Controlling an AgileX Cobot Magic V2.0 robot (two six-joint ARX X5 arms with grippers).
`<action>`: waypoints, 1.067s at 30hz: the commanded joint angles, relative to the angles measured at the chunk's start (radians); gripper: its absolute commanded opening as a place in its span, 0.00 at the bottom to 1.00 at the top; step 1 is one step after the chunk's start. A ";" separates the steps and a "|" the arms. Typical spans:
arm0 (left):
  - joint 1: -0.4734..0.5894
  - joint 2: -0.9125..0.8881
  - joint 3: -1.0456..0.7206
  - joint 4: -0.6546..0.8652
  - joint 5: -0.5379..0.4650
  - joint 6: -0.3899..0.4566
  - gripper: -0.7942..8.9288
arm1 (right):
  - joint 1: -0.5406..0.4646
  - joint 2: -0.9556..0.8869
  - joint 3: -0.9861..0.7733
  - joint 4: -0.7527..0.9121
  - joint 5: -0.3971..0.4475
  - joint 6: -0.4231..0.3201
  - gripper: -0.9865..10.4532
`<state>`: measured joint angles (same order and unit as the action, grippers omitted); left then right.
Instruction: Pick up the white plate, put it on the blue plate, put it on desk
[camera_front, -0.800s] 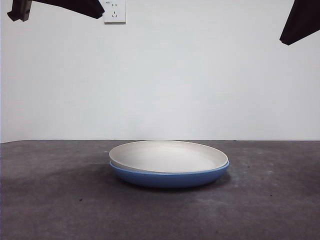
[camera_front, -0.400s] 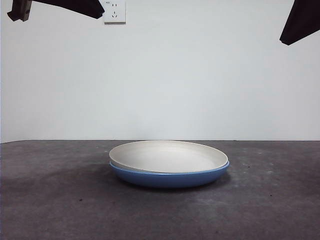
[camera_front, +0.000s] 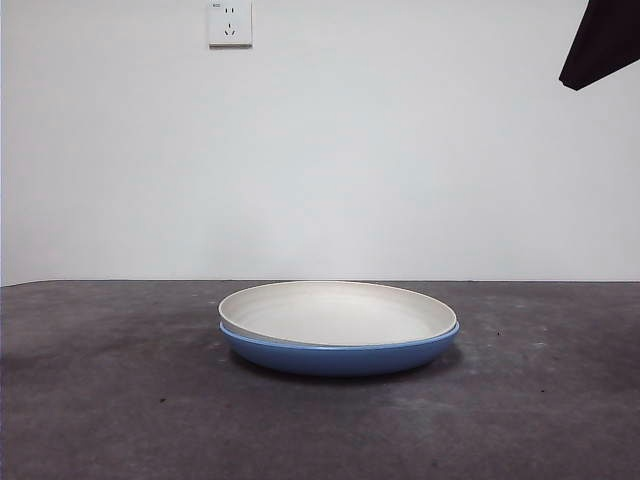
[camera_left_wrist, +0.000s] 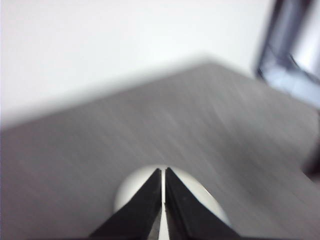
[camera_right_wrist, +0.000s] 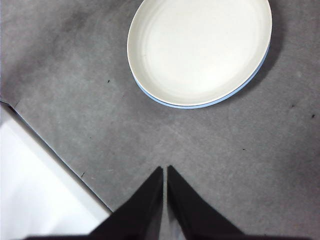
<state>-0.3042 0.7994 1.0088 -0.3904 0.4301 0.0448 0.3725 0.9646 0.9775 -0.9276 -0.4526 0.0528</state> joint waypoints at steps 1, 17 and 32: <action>0.114 -0.096 -0.077 0.142 -0.048 0.030 0.09 | 0.006 0.007 0.017 0.008 -0.003 -0.012 0.09; 0.361 -0.610 -0.668 0.338 -0.348 0.026 0.09 | 0.006 0.008 0.017 0.008 -0.003 -0.012 0.09; 0.361 -0.782 -0.937 0.330 -0.349 0.014 0.09 | 0.006 0.007 0.017 0.008 -0.003 -0.012 0.09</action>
<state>0.0547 0.0216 0.0795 -0.0708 0.0814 0.0616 0.3725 0.9646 0.9775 -0.9276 -0.4526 0.0521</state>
